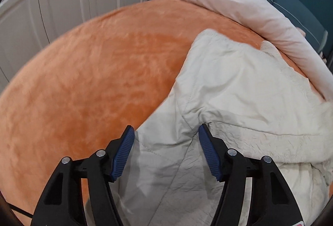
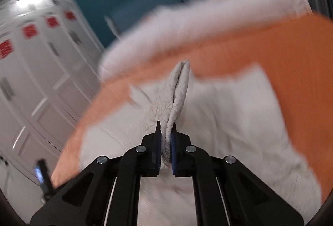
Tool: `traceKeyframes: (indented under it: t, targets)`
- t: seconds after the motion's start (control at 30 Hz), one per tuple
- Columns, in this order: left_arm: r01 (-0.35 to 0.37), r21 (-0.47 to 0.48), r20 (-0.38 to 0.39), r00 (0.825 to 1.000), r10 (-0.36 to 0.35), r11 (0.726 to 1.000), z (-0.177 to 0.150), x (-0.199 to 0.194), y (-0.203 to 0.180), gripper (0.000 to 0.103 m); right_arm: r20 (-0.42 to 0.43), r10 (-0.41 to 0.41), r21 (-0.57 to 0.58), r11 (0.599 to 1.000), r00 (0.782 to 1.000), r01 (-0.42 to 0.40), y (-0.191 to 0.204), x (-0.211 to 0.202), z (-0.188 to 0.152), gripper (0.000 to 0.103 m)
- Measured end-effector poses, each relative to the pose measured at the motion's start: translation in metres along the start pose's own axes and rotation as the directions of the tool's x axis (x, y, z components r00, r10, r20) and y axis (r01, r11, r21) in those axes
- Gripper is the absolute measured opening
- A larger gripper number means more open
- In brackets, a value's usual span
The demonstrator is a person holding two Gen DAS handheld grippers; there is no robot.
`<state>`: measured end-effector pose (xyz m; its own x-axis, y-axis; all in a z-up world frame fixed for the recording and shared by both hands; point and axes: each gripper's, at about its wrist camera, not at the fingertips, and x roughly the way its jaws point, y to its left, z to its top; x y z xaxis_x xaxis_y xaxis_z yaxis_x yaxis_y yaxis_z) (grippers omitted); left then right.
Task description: Fold large clothes
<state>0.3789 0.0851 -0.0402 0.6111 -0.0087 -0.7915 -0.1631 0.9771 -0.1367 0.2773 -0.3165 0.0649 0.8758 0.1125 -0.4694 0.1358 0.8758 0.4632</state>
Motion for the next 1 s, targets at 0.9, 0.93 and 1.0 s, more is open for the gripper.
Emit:
traceKeyframes:
  t: [0.9,0.93,1.0]
  targets:
    - [0.089,-0.006,-0.077,0.993,-0.089,0.996,-0.108,-0.158,0.1,0.079,-0.213,-0.323,-0.063,0.946,0.922,0.317,-0.087,-0.246,-0.125,0.066]
    - [0.088,-0.014,-0.095,0.991,-0.089,0.996,-0.118,-0.165,0.107,0.08,-0.23,-0.317,-0.041,0.948,0.92,0.316,-0.094,-0.259,-0.133,0.067]
    - [0.084,-0.053,-0.139,0.986,-0.091,0.995,-0.141,-0.174,0.124,0.08,-0.291,-0.294,0.044,0.946,0.91,0.32,-0.11,-0.281,-0.159,0.068]
